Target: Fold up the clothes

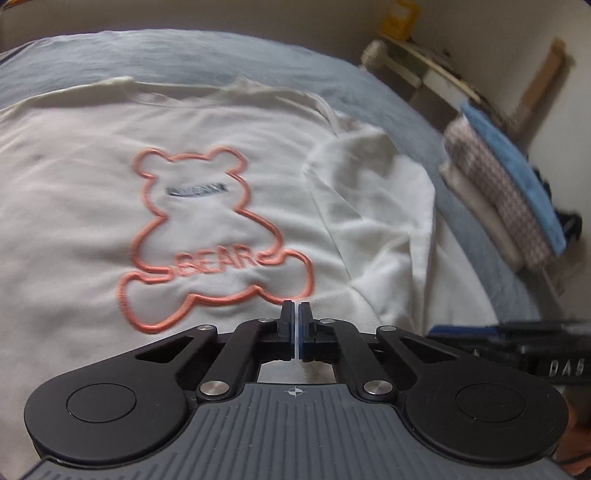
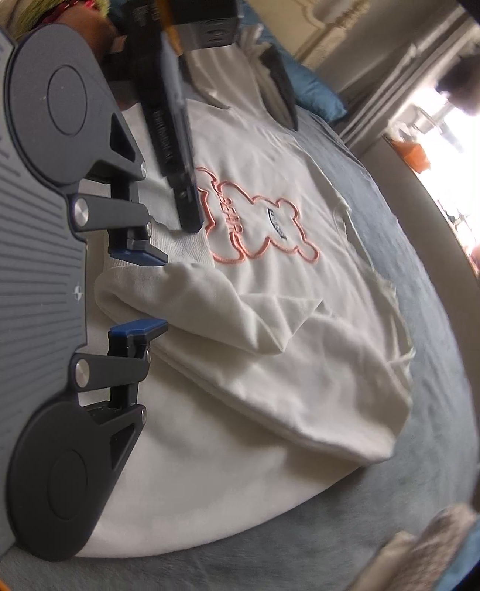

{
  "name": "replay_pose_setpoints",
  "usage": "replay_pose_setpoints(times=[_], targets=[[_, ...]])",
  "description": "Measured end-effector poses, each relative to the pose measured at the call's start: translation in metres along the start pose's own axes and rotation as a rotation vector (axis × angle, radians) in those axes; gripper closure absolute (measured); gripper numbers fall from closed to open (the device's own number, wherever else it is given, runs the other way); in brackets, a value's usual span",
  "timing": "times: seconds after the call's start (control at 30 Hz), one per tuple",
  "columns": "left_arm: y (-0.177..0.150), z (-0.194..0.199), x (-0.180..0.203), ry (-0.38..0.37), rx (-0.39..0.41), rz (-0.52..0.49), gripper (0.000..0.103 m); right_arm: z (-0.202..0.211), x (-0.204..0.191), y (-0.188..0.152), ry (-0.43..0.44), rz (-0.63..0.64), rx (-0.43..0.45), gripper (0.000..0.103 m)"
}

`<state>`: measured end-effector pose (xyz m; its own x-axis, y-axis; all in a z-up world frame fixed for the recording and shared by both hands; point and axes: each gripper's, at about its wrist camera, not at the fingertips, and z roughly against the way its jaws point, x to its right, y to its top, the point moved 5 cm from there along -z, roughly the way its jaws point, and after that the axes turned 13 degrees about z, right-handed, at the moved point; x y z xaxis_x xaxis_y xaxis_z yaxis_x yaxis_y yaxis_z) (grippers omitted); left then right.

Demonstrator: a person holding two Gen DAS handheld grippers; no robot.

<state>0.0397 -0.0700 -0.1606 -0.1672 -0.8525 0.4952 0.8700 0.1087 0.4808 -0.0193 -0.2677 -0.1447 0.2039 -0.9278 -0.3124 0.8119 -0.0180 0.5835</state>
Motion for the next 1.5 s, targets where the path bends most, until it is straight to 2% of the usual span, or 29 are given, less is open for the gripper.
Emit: replay_pose_setpoints(times=[0.2,0.37,0.43,0.5,0.73,0.8,0.9,1.0,1.03,1.1,1.2,1.3,1.5], targets=[[0.014,0.016,-0.032,-0.039,0.019,0.223,0.103,0.004,-0.042,0.001,-0.019,0.278,0.026,0.06],[0.017,0.016,-0.041,-0.026,0.014,0.298,0.103,-0.006,-0.091,-0.016,-0.089,0.623,0.019,0.047],[0.015,0.015,-0.042,-0.02,0.002,0.311,0.103,-0.013,-0.108,-0.023,-0.125,0.751,0.013,0.046],[0.013,0.012,-0.043,-0.009,-0.01,0.314,0.103,-0.025,-0.115,-0.028,-0.172,0.824,-0.005,0.046],[0.004,0.007,-0.046,0.035,-0.033,0.285,0.103,-0.054,-0.098,-0.025,-0.187,0.758,-0.071,0.048],[0.004,0.007,-0.046,0.041,-0.032,0.278,0.103,-0.058,-0.094,-0.023,-0.186,0.729,-0.083,0.052],[0.004,0.007,-0.046,0.05,-0.029,0.269,0.103,-0.055,-0.086,-0.018,-0.175,0.649,-0.08,0.063],[0.003,0.005,-0.045,0.061,-0.028,0.249,0.103,-0.05,-0.075,-0.011,-0.15,0.541,-0.075,0.082],[0.002,0.005,-0.044,0.066,-0.026,0.239,0.103,-0.048,-0.069,-0.008,-0.142,0.496,-0.066,0.091],[0.001,0.004,-0.043,0.078,-0.02,0.217,0.103,-0.042,-0.059,-0.002,-0.122,0.407,-0.046,0.093],[0.0,0.004,-0.041,0.092,-0.007,0.184,0.103,-0.026,-0.049,0.012,-0.113,0.338,0.001,0.093],[0.001,0.004,-0.038,0.101,0.006,0.155,0.102,0.006,-0.041,0.04,-0.157,0.347,0.096,0.094],[-0.001,0.0,-0.03,0.112,0.007,0.103,0.102,0.082,0.006,0.137,-0.301,0.352,0.323,0.094]])
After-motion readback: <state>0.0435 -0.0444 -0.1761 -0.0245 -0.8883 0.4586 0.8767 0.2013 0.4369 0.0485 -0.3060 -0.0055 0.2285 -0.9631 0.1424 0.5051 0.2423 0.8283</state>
